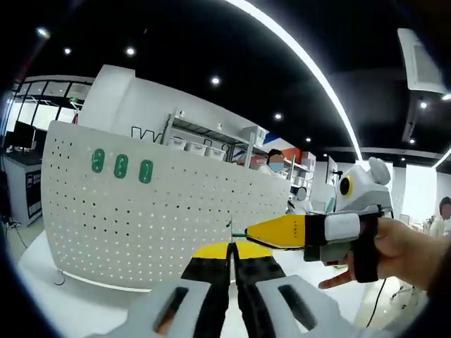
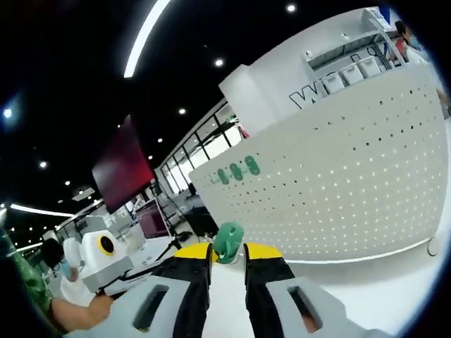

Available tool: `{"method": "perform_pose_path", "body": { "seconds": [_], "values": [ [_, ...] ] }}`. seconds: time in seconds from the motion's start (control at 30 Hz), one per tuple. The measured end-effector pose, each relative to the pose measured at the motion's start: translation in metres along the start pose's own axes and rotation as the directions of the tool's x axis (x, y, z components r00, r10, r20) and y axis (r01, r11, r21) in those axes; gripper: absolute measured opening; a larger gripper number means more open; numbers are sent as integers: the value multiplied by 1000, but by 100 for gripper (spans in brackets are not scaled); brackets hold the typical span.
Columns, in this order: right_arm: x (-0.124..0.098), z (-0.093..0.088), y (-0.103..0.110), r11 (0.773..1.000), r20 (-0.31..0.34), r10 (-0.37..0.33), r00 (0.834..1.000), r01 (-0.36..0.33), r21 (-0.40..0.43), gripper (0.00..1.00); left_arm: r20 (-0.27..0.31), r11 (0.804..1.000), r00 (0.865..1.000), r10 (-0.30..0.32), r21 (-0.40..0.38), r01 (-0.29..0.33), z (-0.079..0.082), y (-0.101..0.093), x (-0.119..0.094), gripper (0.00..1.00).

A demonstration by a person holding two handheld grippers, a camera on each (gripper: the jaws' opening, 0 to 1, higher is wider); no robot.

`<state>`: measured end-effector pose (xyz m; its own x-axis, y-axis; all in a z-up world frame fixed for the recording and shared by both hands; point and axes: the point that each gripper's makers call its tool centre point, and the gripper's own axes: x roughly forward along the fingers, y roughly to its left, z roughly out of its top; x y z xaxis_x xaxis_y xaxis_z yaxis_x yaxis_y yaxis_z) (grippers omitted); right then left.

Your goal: Insert the hook assembly into the mounting plate slot until the hook locks in place.

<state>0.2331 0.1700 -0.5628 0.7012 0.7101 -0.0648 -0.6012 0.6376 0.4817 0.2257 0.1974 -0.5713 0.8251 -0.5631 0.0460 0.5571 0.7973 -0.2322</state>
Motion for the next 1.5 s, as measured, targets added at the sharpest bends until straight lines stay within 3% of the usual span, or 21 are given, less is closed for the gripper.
{"method": "perform_pose_path", "body": {
  "seconds": [0.6,1.2,1.5],
  "values": [
    [2,-4,-1,995,12,11,1000,-12,103,3,12,1000,1000,-14,8,14,0,-8,-2,1],
    [-7,-3,-4,975,21,31,999,-34,219,1,13,998,999,-52,27,51,0,-17,-2,1],
    [-10,-1,-1,976,25,38,999,-42,214,1,14,997,997,-70,40,69,1,-21,-3,2]
  ]
}}
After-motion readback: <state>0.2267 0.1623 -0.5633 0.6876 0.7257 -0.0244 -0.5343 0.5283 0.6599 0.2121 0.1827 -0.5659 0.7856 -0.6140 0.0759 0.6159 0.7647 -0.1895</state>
